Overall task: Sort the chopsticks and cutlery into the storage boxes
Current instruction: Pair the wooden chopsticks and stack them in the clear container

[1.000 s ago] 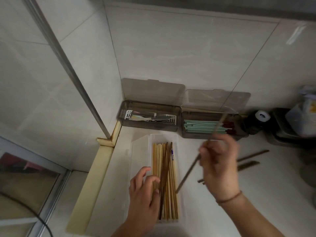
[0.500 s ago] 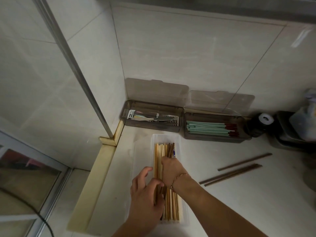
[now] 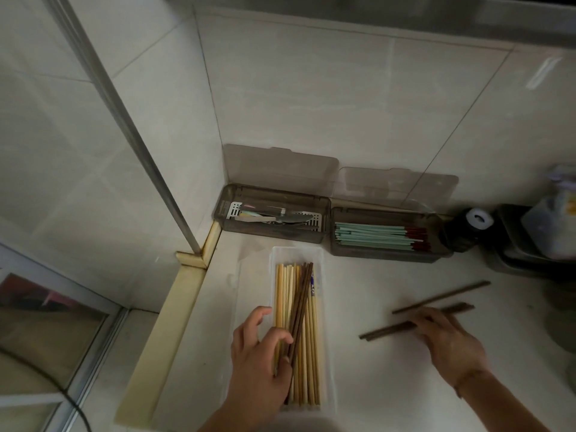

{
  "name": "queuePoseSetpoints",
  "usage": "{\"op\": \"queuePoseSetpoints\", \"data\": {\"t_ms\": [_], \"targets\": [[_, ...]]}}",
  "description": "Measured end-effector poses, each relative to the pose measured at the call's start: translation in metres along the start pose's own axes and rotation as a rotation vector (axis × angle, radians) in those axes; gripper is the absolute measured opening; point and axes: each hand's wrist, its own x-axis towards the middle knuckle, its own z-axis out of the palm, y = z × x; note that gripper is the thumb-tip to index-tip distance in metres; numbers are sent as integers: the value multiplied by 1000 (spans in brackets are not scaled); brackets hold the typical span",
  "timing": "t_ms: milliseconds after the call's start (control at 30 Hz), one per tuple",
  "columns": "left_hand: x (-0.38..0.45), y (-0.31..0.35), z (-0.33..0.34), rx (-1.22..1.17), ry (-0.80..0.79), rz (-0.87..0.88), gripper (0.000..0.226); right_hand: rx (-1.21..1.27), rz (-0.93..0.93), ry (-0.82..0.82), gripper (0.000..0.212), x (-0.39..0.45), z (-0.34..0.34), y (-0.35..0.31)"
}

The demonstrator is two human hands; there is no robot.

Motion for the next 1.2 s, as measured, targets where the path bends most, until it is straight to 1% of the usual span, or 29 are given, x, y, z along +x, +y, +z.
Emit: {"op": "queuePoseSetpoints", "data": {"t_ms": [100,267,300,333,400,467,533,567,600,633,667,700,800,867,933,1000,1033,1100,1200], "targets": [[0,1,0,-3,-11,-11,50,36,-37,13,41,-7,1,6],[0,2,-1,-5,-23,-22,48,47,-98,-8,44,-6,3,13],[-1,2,-1,-6,-26,-21,49,36,-124,18,42,-5,-3,12],[-1,2,-1,-6,-27,-20,49,48,-154,61,36,-3,-8,8],[-1,2,-1,-9,-27,-21,48,120,-192,201,8,-1,-31,-9],[-1,2,-2,-6,-22,-15,46,311,-165,376,24,4,-63,-38],[-1,1,-3,-17,-14,-1,37,549,-102,554,29,8,-93,-76],[-2,1,-3,-38,-7,2,28,675,-93,589,31,10,-103,-96],[-2,2,-3,-57,4,3,20,807,-93,564,34,13,-111,-117],[-2,3,-3,-70,21,2,16,924,-97,501,36,17,-114,-134],[-2,4,-4,-79,43,2,16,977,-103,417,35,21,-113,-151],[-2,4,-4,-88,63,-3,16,949,-122,328,29,25,-108,-166],[-2,4,-2,-95,98,-5,17,732,-142,32,15,36,-80,-204],[-2,2,-1,-81,86,-2,18,637,-92,-140,14,43,-64,-220],[-2,3,0,-57,60,-3,14,464,-51,-329,18,52,-59,-233],[-1,6,-1,-32,36,-19,27,322,-46,-475,20,58,-56,-240],[0,6,-1,-25,28,-34,34,295,-39,-516,21,61,-54,-242],[0,6,-1,-9,11,-50,40,262,-32,-552,23,65,-51,-243],[0,3,-1,-3,-1,-41,43,244,-81,-528,23,64,-52,-242]]}}
